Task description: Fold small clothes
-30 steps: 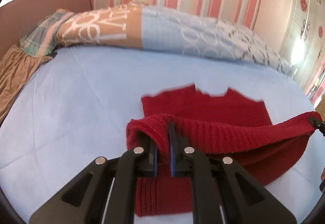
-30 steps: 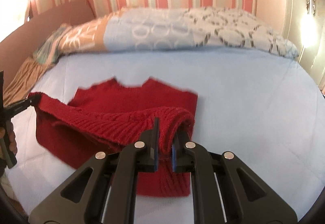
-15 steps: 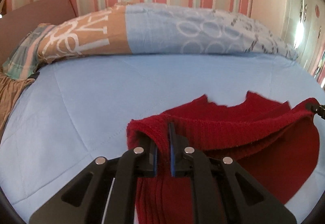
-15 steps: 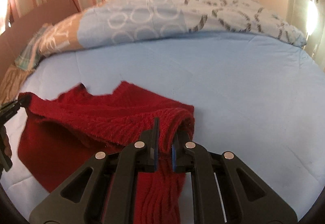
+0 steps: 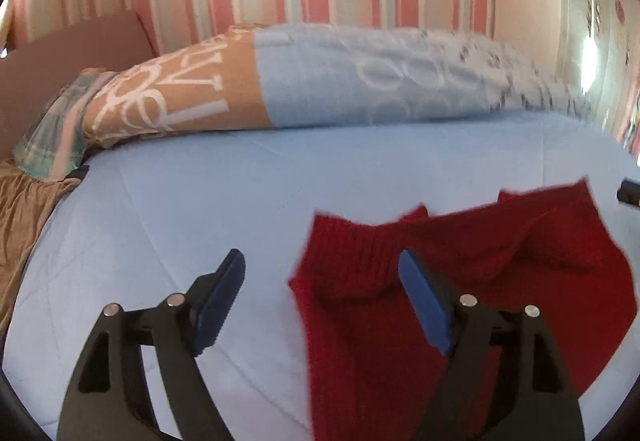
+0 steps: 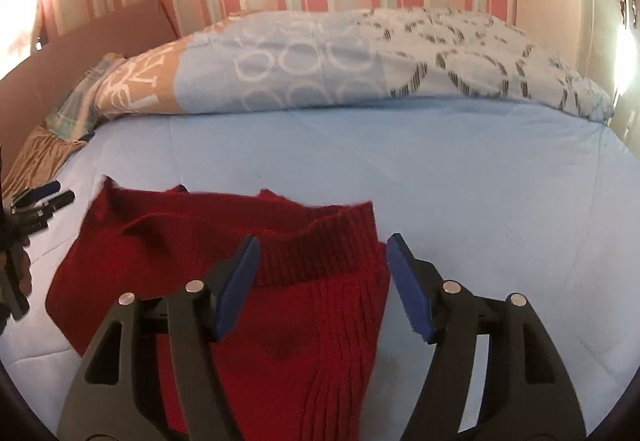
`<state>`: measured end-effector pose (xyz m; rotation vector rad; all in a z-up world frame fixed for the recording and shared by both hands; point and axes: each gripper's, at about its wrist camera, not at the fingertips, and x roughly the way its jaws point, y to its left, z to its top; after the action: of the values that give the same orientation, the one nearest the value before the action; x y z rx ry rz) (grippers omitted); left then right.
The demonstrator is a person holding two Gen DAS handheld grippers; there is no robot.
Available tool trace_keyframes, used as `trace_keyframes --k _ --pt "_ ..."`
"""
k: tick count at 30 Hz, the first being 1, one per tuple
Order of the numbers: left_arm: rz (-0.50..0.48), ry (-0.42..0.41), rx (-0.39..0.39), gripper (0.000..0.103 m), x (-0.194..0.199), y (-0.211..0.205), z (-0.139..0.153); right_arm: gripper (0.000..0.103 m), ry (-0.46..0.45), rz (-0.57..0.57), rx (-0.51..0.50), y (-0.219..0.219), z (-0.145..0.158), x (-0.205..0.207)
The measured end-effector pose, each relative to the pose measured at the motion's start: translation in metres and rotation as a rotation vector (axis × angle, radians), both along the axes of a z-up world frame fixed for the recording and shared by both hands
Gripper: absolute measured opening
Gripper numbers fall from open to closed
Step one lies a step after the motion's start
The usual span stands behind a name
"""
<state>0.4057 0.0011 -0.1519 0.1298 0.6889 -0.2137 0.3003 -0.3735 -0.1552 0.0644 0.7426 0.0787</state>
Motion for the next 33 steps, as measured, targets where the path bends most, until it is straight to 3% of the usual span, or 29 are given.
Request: trace_keyframes --k 3,10,13,15,18,20,23,26,30,33 --pt "0.027 -0.011 -0.057 0.08 -0.004 0.014 0.013 0.067 0.006 0.027 -0.058 0.008 0.0 -0.003" --pt "-0.07 0.111 0.123 0.08 0.015 -0.043 -0.045 0.065 0.109 0.048 -0.149 0.026 -0.04 0.029" --pt "-0.063 0.132 0.14 0.08 0.023 -0.052 -0.059 0.059 0.151 0.052 -0.129 0.021 -0.056 0.048" --pt "-0.045 0.144 0.144 0.08 0.029 -0.051 -0.063 0.056 0.23 0.05 -0.145 0.017 -0.074 0.062" --pt "-0.026 0.157 0.123 0.08 0.032 -0.043 -0.065 0.038 0.247 0.08 -0.14 0.014 -0.084 0.07" --pt "-0.009 0.152 0.124 0.08 0.034 -0.037 -0.064 0.011 0.241 0.102 -0.141 0.016 -0.082 0.07" --pt "-0.001 0.136 0.135 0.08 0.032 -0.034 -0.062 0.01 0.172 0.078 -0.169 0.018 -0.066 0.066" --pt "-0.006 0.131 0.133 0.08 0.034 -0.036 -0.06 0.01 0.112 -0.01 -0.105 0.0 -0.052 0.067" --pt "-0.001 0.139 0.143 0.08 0.045 -0.042 -0.067 0.011 0.199 -0.048 -0.094 -0.007 -0.076 0.08" --pt "0.008 0.157 0.147 0.08 0.051 -0.044 -0.073 0.024 0.19 -0.04 -0.105 -0.001 -0.073 0.075"
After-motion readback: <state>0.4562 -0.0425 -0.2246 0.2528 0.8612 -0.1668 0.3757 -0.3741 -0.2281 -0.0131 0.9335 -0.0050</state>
